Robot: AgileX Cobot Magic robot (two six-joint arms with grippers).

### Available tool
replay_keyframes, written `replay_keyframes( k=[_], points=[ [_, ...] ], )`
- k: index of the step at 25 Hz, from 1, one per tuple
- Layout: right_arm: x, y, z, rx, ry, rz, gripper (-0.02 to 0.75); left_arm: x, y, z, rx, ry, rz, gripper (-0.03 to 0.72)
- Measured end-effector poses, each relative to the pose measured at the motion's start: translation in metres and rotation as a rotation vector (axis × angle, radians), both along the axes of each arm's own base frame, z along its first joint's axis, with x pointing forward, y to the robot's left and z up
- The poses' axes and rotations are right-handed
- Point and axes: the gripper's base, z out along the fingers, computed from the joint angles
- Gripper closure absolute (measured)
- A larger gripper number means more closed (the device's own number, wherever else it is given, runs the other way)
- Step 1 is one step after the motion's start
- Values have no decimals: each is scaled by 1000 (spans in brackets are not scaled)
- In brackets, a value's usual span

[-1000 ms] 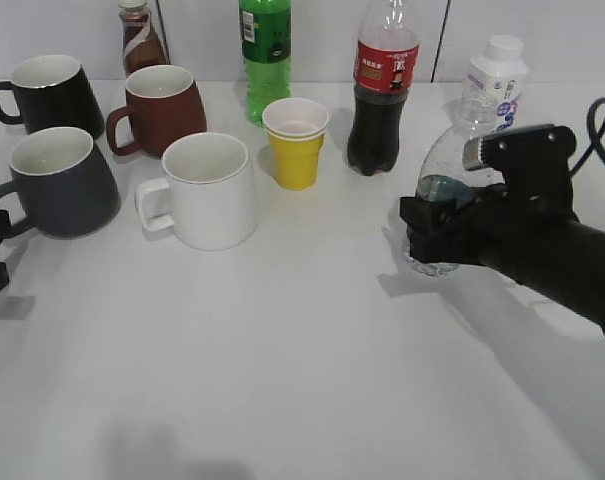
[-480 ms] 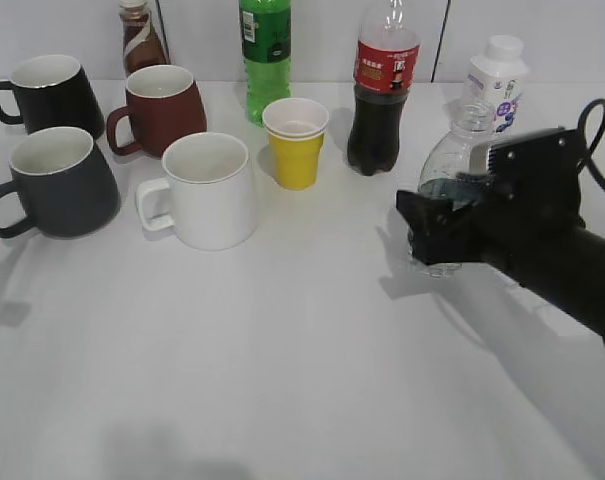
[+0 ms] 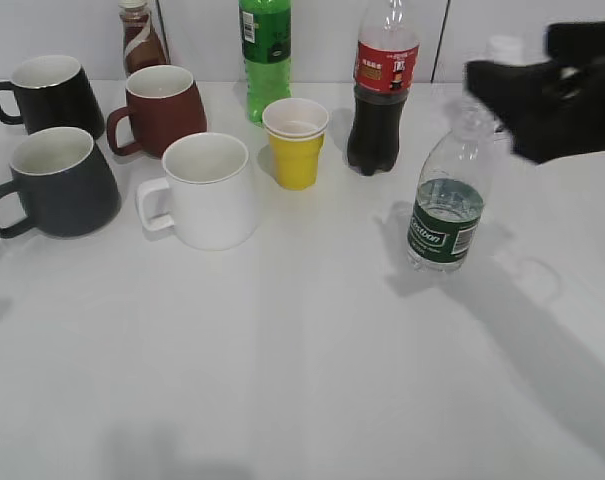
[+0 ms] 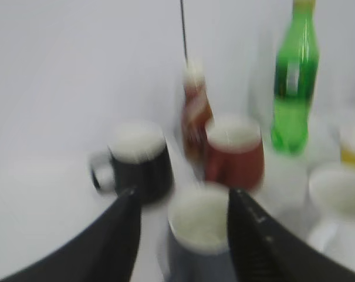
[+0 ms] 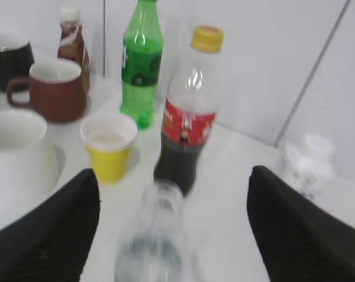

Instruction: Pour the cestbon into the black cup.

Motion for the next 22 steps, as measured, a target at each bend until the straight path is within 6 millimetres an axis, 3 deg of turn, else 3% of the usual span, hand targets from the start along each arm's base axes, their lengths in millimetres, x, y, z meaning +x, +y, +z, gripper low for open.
replay_keyframes(
  k=[2,5,8,12,17,22],
  points=[
    [-19,-9,16,-35,52,-8,149,-21,0,32,7,-96,21,279],
    [-51,-26,31,-61,118,-23,149,-54,5,56,-96,-115,68,167],
    [-88,-46,39,-83,180,-37,149,-85,17,62,-192,33,138,87],
    [-131,-66,29,-121,371,-35,149,-125,29,68,-157,225,92,69],
    [-175,-85,9,-181,553,-31,149,-152,37,47,-32,434,61,76],
    [-198,-97,-6,-159,547,-44,149,-169,43,18,-21,426,35,88]
  ],
)
